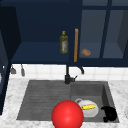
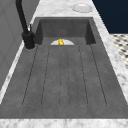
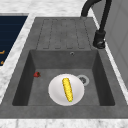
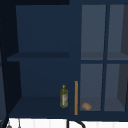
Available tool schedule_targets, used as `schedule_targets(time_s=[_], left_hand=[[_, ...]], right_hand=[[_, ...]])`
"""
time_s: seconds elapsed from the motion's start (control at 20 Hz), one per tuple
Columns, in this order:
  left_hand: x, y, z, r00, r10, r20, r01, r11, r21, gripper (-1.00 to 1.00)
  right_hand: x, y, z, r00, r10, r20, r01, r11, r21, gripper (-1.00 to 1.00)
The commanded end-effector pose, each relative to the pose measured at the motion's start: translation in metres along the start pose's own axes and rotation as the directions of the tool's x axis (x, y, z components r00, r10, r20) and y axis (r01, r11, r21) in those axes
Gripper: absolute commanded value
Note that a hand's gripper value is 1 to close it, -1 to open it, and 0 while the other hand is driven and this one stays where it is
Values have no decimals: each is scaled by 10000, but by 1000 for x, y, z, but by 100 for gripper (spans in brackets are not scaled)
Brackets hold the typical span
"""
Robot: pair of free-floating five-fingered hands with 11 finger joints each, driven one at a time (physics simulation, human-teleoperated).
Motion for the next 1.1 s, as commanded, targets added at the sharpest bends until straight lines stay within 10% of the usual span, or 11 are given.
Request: schedule_targets(time_s=[0.0,0.45,1.0,1.05], left_hand=[[3,-8,-6,9933,931,-688,-886,9940,646,-100],[14,-21,-9,9788,1986,-506,-1940,9774,835,-100],[27,-39,-23,9415,3311,-620,-3254,9416,869,-100],[36,-45,-30,9432,3290,-472,-3252,9428,733,-100]], right_hand=[[0,0,0,10000,0,0,0,10000,0,0],[0,0,0,10000,0,0,0,10000,0,0],[0,0,0,10000,0,0,0,10000,0,0],[0,0,0,10000,0,0,0,10000,0,0]])
